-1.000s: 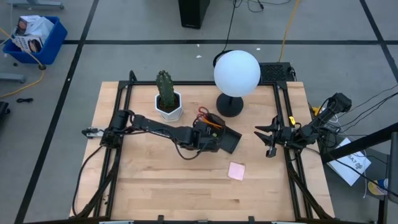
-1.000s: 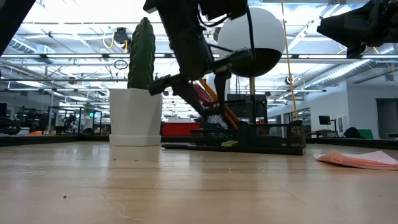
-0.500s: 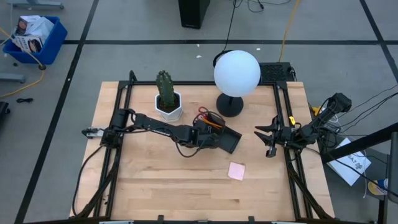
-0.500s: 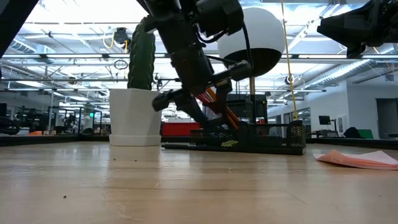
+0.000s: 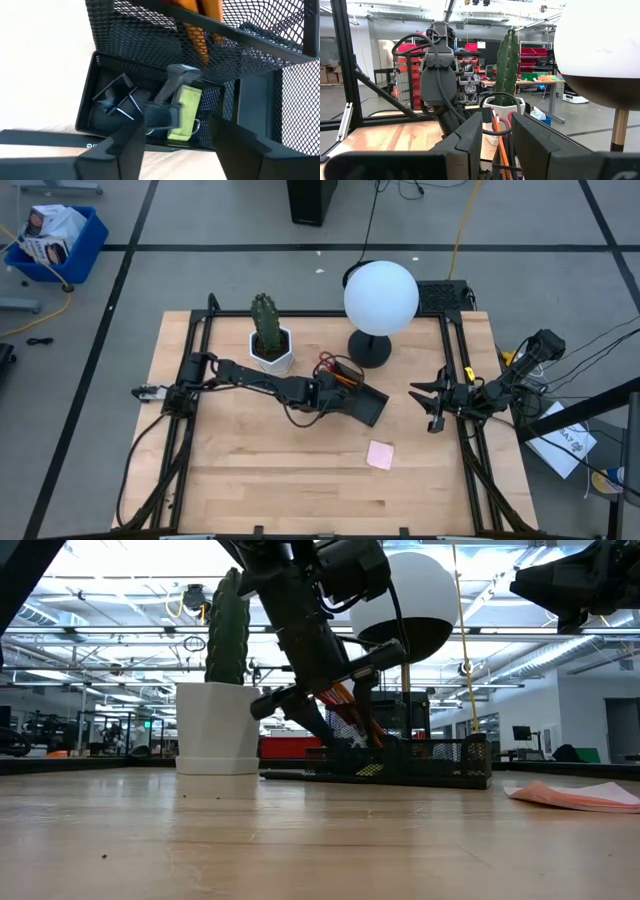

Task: Pick and place office supplies into organizer
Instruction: Put the black pen into the black desk organizer

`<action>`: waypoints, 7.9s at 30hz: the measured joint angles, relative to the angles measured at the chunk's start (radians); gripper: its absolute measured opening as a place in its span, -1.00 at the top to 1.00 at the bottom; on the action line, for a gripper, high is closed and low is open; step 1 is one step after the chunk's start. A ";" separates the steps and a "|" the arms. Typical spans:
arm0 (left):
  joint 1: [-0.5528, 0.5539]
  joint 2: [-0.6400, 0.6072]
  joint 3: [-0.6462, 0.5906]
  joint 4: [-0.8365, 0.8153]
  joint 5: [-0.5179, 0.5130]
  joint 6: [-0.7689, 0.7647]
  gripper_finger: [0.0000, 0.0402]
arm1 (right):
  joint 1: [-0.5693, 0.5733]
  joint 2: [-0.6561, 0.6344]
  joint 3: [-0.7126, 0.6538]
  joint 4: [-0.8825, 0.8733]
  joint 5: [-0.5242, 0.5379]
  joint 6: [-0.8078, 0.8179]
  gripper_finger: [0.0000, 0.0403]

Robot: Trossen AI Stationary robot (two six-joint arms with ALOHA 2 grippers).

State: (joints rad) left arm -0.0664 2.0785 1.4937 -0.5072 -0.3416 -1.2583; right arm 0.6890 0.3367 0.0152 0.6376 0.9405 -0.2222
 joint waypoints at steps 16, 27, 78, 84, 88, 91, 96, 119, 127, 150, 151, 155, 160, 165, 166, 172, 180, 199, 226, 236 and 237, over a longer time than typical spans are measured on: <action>-0.104 0.000 0.000 -0.049 0.038 0.453 -0.32 | 0.000 0.000 0.000 0.000 0.000 0.000 0.50; -0.179 -0.076 0.000 -0.039 -0.109 0.693 -0.27 | 0.000 0.001 0.000 0.000 0.000 0.000 0.50; -0.303 -0.163 -0.243 -0.348 0.316 1.014 -0.27 | 0.000 0.000 0.000 0.001 0.000 0.000 0.50; -0.291 -0.161 -0.250 -0.307 0.319 1.035 -0.27 | 0.000 0.000 0.000 0.001 0.000 0.000 0.50; -0.281 -0.163 -0.281 -0.216 0.329 1.039 -0.27 | 0.000 0.000 0.000 0.001 0.000 0.000 0.50; -0.265 -0.170 -0.326 -0.141 0.359 1.022 -0.27 | 0.000 0.000 0.000 0.001 0.000 0.000 0.50; -0.261 -0.176 -0.388 -0.019 0.336 0.965 -0.27 | 0.000 0.000 0.000 0.001 0.000 0.000 0.50; -0.355 -0.348 -1.174 1.382 0.113 1.006 -0.27 | 0.000 0.000 0.000 0.000 0.000 0.000 0.50; -0.350 -0.213 -1.164 1.492 0.086 1.033 -0.27 | 0.000 0.000 0.000 0.000 0.000 0.000 0.50; -0.356 -0.084 -1.156 1.658 0.048 1.036 0.78 | 0.000 0.000 0.000 0.001 0.000 0.000 0.50; -0.356 -0.084 -1.156 1.657 0.048 1.029 0.83 | 0.000 0.000 0.000 0.001 0.000 0.000 0.50; -0.356 -0.083 -1.157 1.657 0.046 1.004 0.83 | 0.000 0.000 0.000 0.001 0.000 0.000 0.50; -0.358 -0.082 -1.157 1.676 0.021 0.960 0.81 | 0.000 0.000 0.000 0.000 0.000 0.000 0.50; -0.358 -0.082 -1.157 1.685 0.005 0.883 0.82 | 0.000 0.000 0.000 0.001 0.000 0.000 0.50; -0.358 -0.082 -1.157 1.685 0.003 0.882 0.82 | 0.000 0.000 0.000 0.001 0.000 0.000 0.50; -0.361 -0.082 -1.157 1.704 -0.005 0.881 0.82 | 0.000 0.000 0.000 0.001 0.000 0.000 0.50; -0.385 -0.140 -1.158 1.721 0.029 0.793 0.82 | 0.000 0.000 0.000 0.000 0.000 0.000 0.50; -0.326 -0.697 -0.721 0.581 0.105 0.878 0.80 | 0.000 0.000 0.000 0.000 0.000 0.000 0.50; 0.123 -0.323 0.235 -0.580 0.370 1.281 0.79 | 0.000 0.000 0.000 0.001 0.000 0.000 0.50; 0.130 -0.107 0.546 -0.781 0.343 1.424 0.79 | 0.000 0.000 0.000 0.001 0.000 0.000 0.50; 0.130 -0.086 0.569 -0.811 0.316 1.433 0.79 | 0.000 0.000 0.000 0.001 0.000 0.000 0.50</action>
State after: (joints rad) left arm 0.0635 1.9921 2.0626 -1.3178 -0.0252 0.1744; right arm 0.6888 0.3370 0.0154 0.6384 0.9405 -0.2222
